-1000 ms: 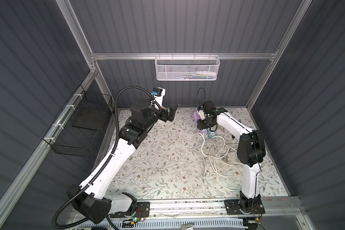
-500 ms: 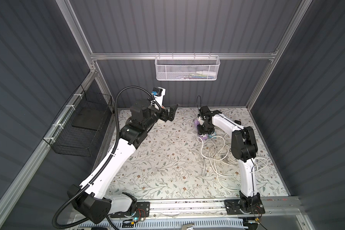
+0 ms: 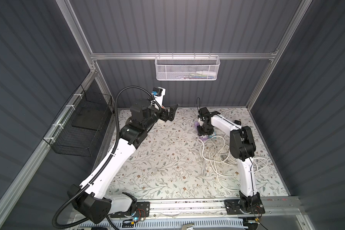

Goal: Unwrap the cord wrapped around the power strip
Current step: Place the power strip at the center of the board, then reset both arms

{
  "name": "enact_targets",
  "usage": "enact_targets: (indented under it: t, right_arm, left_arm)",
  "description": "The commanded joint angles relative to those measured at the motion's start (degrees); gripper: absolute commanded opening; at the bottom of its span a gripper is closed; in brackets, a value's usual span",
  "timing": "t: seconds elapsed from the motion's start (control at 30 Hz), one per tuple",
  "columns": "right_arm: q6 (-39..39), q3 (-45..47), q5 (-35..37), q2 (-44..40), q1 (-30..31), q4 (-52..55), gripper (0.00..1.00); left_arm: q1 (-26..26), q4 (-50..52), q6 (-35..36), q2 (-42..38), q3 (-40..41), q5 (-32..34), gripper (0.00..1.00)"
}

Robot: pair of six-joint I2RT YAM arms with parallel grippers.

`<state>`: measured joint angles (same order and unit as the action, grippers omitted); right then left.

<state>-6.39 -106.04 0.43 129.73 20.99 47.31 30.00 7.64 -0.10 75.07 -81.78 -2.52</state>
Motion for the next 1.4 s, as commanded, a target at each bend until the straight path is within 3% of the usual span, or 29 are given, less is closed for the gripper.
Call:
enact_targets:
  t: [0.0,0.23,0.6,0.93,1.1,1.37]
  right_arm:
    - [-0.5,-0.4,1.0,-0.5,-0.3,-1.2,0.5]
    - [-0.2,-0.7,0.3,-2.8,-0.3,-2.3,0.8]
    - [0.6,-0.7,-1.1,-9.6,-0.1,-3.5,0.99]
    - [1.0,10.6,-1.4,-27.6,-0.4,-11.3,0.99]
    - [0.5,22.1,-0.8,-39.4,-2.8,-17.7,0.99]
    - [-3.2,45.5,-2.6,-59.2,-12.2,-32.3,0.99]
  left_arm:
    - [-0.1,-0.9,1.1,-0.5,0.3,-0.2,1.0]
    - [-0.1,-0.9,1.1,-0.5,0.3,-0.2,1.0]
    - [-0.1,-1.1,1.3,-0.4,0.3,0.3,1.0]
    - [-0.1,-2.3,2.6,0.0,3.8,4.5,1.0]
    - [0.0,-3.3,2.8,1.0,5.0,9.5,1.0]
    - [-0.1,-7.7,4.5,2.3,9.3,21.0,1.0]
